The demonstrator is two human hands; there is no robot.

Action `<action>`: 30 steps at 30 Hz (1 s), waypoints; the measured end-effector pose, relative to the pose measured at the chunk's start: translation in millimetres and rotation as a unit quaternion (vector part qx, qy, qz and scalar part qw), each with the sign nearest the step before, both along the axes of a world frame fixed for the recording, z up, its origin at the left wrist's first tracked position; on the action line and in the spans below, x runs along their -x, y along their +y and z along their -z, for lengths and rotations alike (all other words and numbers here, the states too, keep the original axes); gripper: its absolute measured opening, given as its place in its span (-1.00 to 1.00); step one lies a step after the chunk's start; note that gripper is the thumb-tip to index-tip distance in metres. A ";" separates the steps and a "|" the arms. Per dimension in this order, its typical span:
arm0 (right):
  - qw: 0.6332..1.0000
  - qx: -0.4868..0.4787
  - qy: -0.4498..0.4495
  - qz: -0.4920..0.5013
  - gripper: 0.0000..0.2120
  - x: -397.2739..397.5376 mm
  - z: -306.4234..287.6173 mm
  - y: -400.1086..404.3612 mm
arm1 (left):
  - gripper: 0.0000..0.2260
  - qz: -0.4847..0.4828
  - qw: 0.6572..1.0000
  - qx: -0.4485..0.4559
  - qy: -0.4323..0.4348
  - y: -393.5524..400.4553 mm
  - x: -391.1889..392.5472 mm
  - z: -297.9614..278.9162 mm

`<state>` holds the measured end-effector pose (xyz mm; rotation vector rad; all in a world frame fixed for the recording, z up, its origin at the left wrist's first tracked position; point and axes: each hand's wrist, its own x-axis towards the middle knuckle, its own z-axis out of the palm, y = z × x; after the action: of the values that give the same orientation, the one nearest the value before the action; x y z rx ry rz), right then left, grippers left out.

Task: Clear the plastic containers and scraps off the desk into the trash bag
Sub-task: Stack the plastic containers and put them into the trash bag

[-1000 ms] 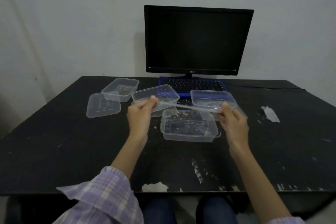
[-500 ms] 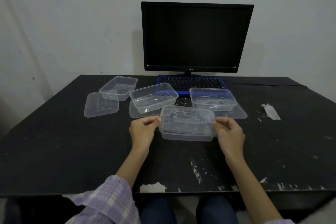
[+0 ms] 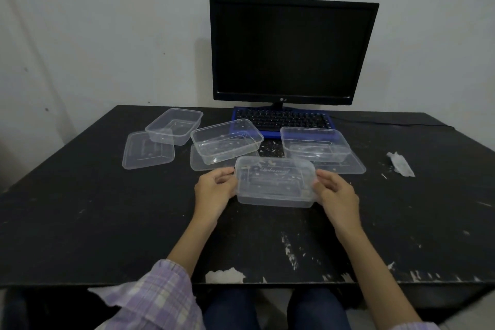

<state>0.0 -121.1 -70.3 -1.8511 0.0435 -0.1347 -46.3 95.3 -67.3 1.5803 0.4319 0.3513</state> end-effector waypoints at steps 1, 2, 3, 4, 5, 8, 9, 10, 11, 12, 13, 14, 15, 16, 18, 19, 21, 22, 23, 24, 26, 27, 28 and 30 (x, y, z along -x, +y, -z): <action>1.000 0.000 0.001 -0.010 -0.69 -0.2 0.2 0.8 | -0.69 0.011 1.000 -0.023 0.000 0.0 -0.2 -0.1; 1.000 0.000 0.003 -0.020 -0.67 -0.4 0.7 1.6 | -0.67 0.024 0.999 -0.046 0.002 0.0 -0.4 -0.5; 1.000 0.002 0.004 -0.028 -0.65 -0.7 1.6 2.4 | -0.66 0.035 0.997 -0.066 0.005 0.7 -0.9 -0.6; 0.999 0.007 0.004 -0.034 -0.63 -1.2 2.5 2.7 | -0.65 0.044 0.996 -0.084 0.005 1.8 -2.1 -0.5; 0.999 0.012 0.000 -0.039 -0.62 -0.8 2.7 2.4 | -0.63 0.051 0.993 -0.102 0.003 2.8 -3.2 -0.5; 0.998 0.041 -0.014 -0.055 -0.59 -2.1 3.6 2.7 | -0.61 0.065 0.982 -0.178 0.002 3.0 -6.4 0.7; 0.996 0.066 -0.019 -0.059 -0.58 -3.2 3.7 3.1 | -0.60 0.066 0.976 -0.206 0.004 2.3 -7.8 2.8; 0.994 0.091 -0.025 -0.063 -0.57 -5.2 4.0 3.5 | -0.59 0.067 0.971 -0.231 0.007 2.0 -9.4 4.7; 0.991 0.112 -0.029 -0.067 -0.56 -7.3 3.2 3.9 | -0.58 0.072 0.965 -0.252 0.013 2.6 -11.5 6.0; 0.989 0.127 -0.029 -0.071 -0.56 -9.5 2.1 4.2 | -0.57 0.081 0.960 -0.267 0.023 4.1 -14.5 7.0; 0.987 0.141 -0.028 -0.076 -0.55 -10.9 0.7 4.0 | -0.56 0.089 0.957 -0.274 0.034 6.1 -17.3 6.9; 0.985 0.154 -0.027 -0.080 -0.55 -12.2 -0.3 3.9 | -0.56 0.099 0.955 -0.276 0.042 8.0 -20.2 5.9; 0.982 0.167 -0.026 -0.081 -0.56 -13.0 -1.2 4.0 | -0.56 0.108 0.954 -0.277 0.047 9.2 -22.1 4.7; 0.980 0.181 -0.027 -0.080 -0.56 -13.6 -1.2 4.2 | -0.56 0.115 0.952 -0.278 0.046 9.5 -23.3 3.7; 0.975 0.207 -0.034 -0.075 -0.56 -14.6 -0.8 5.7 | -0.55 0.121 0.948 -0.292 0.041 8.4 -23.9 3.8; 0.973 0.215 -0.035 -0.070 -0.56 -15.5 -0.5 6.8 | -0.55 0.121 0.944 -0.305 0.041 7.6 -23.7 4.5; 0.971 0.230 -0.032 -0.063 -0.56 -16.3 0.3 7.8 | -0.54 0.118 0.937 -0.328 0.036 6.3 -22.5 5.9; 0.970 0.232 -0.031 -0.060 -0.56 -16.0 -0.3 7.8 | -0.54 0.117 0.934 -0.335 0.034 5.6 -22.2 5.6; 0.971 0.231 -0.032 -0.059 -0.56 -15.8 -0.7 8.0 | -0.54 0.117 0.933 -0.340 0.034 5.1 -21.7 4.8; 0.971 0.230 -0.033 -0.058 -0.56 -15.8 -0.3 8.2 | -0.54 0.118 0.931 -0.344 0.035 4.1 -20.8 4.3; 0.971 0.231 -0.032 -0.056 -0.56 -14.5 -0.3 8.5 | -0.54 0.121 0.928 -0.350 0.036 1.7 -18.3 3.7; 0.971 0.231 -0.030 -0.057 -0.56 -14.0 -0.5 8.5 | -0.54 0.123 0.929 -0.348 0.038 1.1 -17.5 3.8; 0.971 0.230 -0.028 -0.059 -0.56 -13.4 -0.9 8.4 | -0.54 0.127 0.929 -0.344 0.041 1.0 -17.1 4.1; 0.971 0.227 -0.020 -0.069 -0.56 -10.7 -3.1 7.5 | -0.53 0.141 0.931 -0.333 0.056 1.4 -15.6 2.6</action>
<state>10.7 -113.6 -67.2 -2.3003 -0.1560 -0.0885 -30.6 96.6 -70.0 2.3037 0.1635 0.1900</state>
